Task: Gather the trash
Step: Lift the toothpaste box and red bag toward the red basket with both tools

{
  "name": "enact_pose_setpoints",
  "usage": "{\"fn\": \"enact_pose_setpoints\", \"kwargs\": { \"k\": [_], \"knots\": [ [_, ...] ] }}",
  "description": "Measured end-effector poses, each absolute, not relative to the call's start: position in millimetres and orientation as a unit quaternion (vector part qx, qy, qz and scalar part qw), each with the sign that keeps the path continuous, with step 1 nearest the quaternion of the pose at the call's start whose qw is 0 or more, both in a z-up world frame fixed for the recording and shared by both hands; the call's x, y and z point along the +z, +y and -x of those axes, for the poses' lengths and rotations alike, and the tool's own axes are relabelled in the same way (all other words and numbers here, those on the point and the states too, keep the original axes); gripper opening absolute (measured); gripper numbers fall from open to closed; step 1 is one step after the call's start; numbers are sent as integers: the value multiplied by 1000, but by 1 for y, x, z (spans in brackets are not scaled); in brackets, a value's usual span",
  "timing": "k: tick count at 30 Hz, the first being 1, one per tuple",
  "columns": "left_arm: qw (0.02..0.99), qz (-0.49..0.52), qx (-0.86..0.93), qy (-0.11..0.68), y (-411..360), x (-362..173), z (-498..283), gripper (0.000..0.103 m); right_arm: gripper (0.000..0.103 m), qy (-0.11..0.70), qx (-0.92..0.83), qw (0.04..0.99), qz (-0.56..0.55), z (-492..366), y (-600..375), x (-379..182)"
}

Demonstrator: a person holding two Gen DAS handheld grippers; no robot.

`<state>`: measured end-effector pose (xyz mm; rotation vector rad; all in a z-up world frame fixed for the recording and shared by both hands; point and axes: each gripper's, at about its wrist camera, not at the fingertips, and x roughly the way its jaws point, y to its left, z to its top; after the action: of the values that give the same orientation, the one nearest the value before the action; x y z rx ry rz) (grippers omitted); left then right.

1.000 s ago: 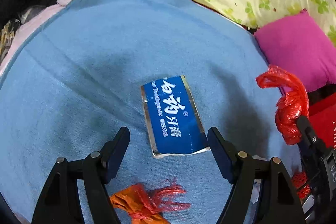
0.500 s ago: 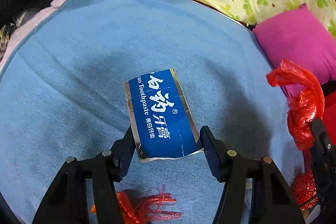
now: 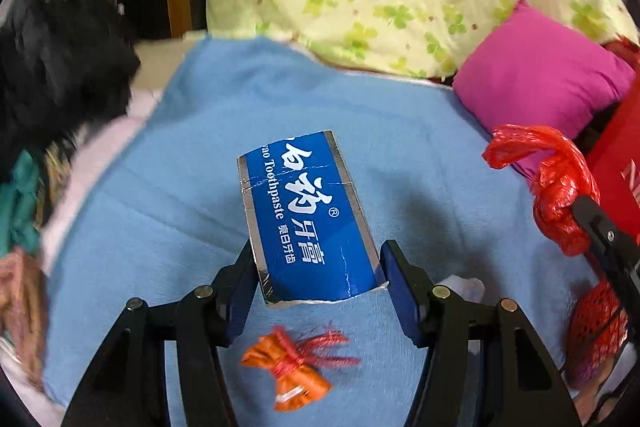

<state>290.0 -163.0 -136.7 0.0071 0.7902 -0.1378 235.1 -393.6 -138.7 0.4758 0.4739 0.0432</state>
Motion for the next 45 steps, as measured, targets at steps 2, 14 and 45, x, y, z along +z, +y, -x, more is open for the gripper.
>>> {"fn": "enact_pose_setpoints", "kwargs": {
  "k": [2,14,45],
  "knots": [
    [927,-20,-67,368,-165,-126,-276,62,47,220,20,948,-230,-221,-393,-131],
    [954,-78,-74,278,-172,-65,-201,62,47,157,5,961,-228,-136,-396,-106],
    [959,-122,-113,229,-187,-43,-114,63,47,114,-7,973,-201,-23,-398,-106]
  ]
}}
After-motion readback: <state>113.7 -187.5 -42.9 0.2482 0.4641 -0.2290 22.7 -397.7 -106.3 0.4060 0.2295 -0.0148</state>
